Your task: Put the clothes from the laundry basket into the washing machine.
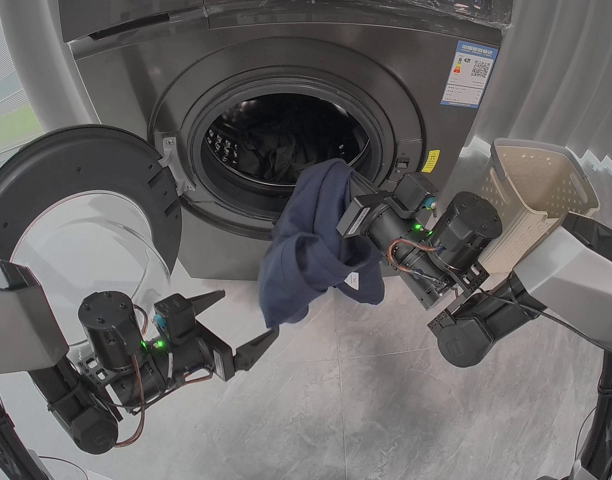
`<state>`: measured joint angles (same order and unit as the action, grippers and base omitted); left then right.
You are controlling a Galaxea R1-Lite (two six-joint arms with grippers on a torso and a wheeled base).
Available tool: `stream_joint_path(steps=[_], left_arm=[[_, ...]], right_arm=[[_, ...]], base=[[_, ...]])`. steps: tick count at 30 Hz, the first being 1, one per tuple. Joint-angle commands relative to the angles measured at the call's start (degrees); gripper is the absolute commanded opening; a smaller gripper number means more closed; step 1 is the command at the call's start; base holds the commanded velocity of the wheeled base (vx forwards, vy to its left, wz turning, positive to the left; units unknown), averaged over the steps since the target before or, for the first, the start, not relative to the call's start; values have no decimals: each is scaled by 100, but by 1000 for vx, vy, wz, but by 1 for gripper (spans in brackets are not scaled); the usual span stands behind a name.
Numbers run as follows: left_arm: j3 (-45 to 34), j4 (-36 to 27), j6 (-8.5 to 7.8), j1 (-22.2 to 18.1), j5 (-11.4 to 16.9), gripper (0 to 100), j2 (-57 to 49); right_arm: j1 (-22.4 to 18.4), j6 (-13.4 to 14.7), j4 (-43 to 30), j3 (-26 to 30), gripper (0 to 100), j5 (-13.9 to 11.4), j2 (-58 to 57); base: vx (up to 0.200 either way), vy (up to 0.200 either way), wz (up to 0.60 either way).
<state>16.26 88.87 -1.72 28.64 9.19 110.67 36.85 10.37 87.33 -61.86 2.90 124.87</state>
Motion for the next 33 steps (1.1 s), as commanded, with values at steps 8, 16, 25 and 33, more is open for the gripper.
stream_joint_path(steps=[8, 16, 25, 33], left_arm=[[-325, -1, -109, 81, 206, 100, 157], [334, -1, -4, 63, 162, 100, 183], [1582, -1, 110, 134, 171, 100, 1168], [2390, -1, 119, 169, 153, 100, 1572]], right_arm=[[147, 8, 12, 33, 0, 0, 2], [367, 0, 12, 288, 0, 0, -156], [516, -9, -15, 385, 0, 0, -252], [692, 0, -102, 437, 0, 0, -472]], base=[[0, 0, 0], [0, 0, 0], [0, 0, 0], [0, 0, 0]])
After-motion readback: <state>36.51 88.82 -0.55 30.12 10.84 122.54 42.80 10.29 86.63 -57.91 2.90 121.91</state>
